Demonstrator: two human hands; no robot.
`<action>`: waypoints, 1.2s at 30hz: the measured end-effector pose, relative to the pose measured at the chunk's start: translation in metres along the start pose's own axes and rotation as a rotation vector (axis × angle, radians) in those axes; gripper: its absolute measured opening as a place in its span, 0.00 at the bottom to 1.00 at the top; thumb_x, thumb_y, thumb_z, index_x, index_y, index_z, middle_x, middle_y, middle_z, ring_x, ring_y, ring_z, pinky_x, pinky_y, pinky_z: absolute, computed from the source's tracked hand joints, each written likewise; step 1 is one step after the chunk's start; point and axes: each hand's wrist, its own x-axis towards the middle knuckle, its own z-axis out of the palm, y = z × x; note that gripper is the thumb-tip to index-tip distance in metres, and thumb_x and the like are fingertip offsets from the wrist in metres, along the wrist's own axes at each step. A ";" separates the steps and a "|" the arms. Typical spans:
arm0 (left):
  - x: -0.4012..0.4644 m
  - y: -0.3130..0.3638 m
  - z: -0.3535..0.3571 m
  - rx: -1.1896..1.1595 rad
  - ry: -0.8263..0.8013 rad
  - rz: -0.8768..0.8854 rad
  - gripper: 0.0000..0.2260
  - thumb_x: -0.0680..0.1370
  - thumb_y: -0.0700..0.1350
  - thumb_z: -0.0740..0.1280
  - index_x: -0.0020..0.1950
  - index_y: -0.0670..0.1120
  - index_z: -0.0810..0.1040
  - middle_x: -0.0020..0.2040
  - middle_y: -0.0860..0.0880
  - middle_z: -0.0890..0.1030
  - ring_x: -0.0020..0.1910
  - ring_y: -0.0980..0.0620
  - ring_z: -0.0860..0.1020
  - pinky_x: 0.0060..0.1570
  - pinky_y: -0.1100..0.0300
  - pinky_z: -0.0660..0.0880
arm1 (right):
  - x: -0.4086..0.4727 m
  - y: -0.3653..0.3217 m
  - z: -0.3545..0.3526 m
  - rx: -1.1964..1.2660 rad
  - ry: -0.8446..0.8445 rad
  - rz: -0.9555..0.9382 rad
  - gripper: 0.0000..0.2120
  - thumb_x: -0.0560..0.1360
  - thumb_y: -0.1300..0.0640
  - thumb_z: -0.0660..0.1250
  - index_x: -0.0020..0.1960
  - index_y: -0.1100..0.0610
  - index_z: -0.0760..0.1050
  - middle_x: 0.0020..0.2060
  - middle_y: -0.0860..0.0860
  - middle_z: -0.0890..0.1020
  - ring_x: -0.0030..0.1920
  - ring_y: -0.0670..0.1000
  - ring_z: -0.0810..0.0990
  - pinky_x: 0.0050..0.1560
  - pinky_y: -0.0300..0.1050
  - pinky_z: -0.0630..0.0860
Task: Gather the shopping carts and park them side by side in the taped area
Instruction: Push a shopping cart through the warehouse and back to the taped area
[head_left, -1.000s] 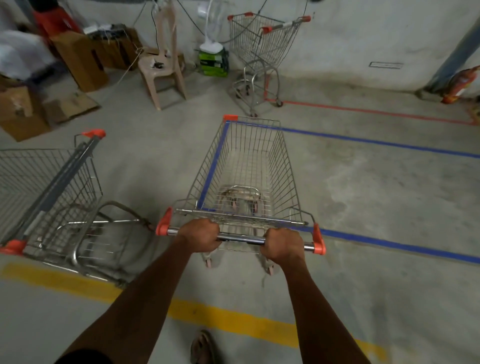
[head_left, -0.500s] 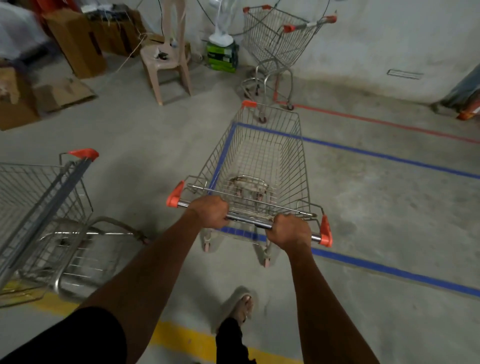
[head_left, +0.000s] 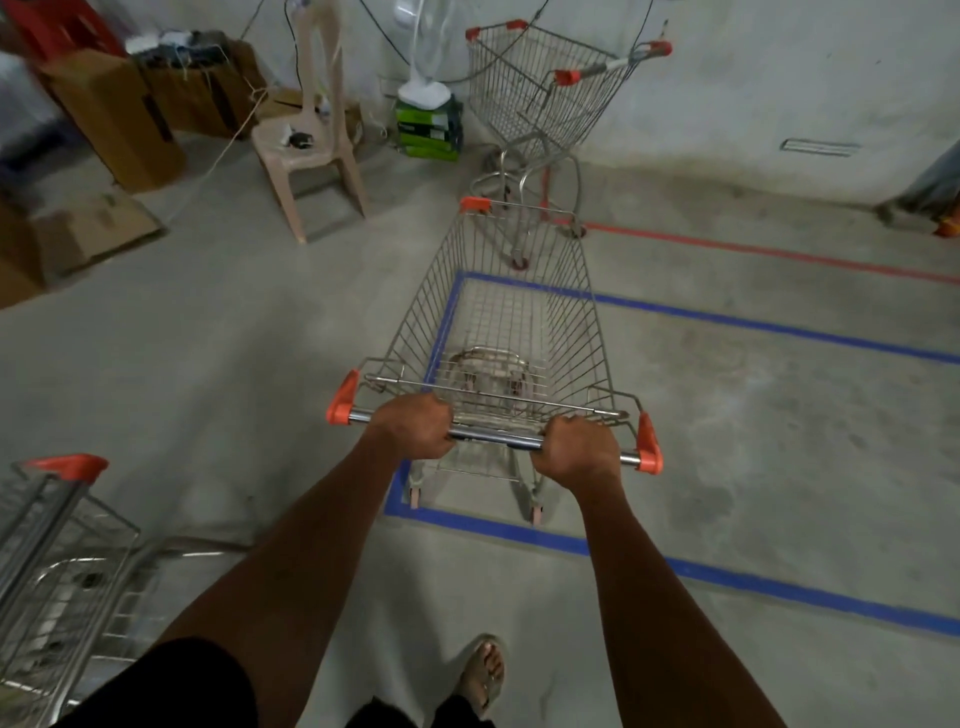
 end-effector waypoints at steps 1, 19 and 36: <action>0.008 -0.004 -0.002 0.000 0.001 -0.002 0.14 0.76 0.53 0.64 0.49 0.44 0.82 0.45 0.43 0.84 0.44 0.42 0.83 0.42 0.54 0.78 | 0.008 0.002 -0.002 -0.002 -0.006 0.000 0.14 0.74 0.40 0.65 0.44 0.52 0.76 0.35 0.49 0.76 0.40 0.55 0.82 0.44 0.47 0.78; 0.052 -0.030 -0.011 -0.068 -0.044 0.018 0.14 0.77 0.54 0.64 0.51 0.45 0.82 0.46 0.44 0.83 0.46 0.44 0.82 0.45 0.54 0.79 | 0.056 0.011 -0.006 -0.030 0.000 -0.032 0.16 0.74 0.38 0.62 0.40 0.50 0.74 0.32 0.47 0.78 0.34 0.49 0.78 0.39 0.43 0.74; 0.053 0.005 -0.041 -0.403 0.419 0.166 0.10 0.78 0.60 0.63 0.50 0.55 0.69 0.44 0.55 0.77 0.38 0.55 0.77 0.37 0.54 0.78 | 0.038 0.025 -0.023 0.044 0.345 -0.208 0.30 0.79 0.26 0.50 0.51 0.49 0.77 0.45 0.48 0.82 0.46 0.50 0.79 0.51 0.50 0.74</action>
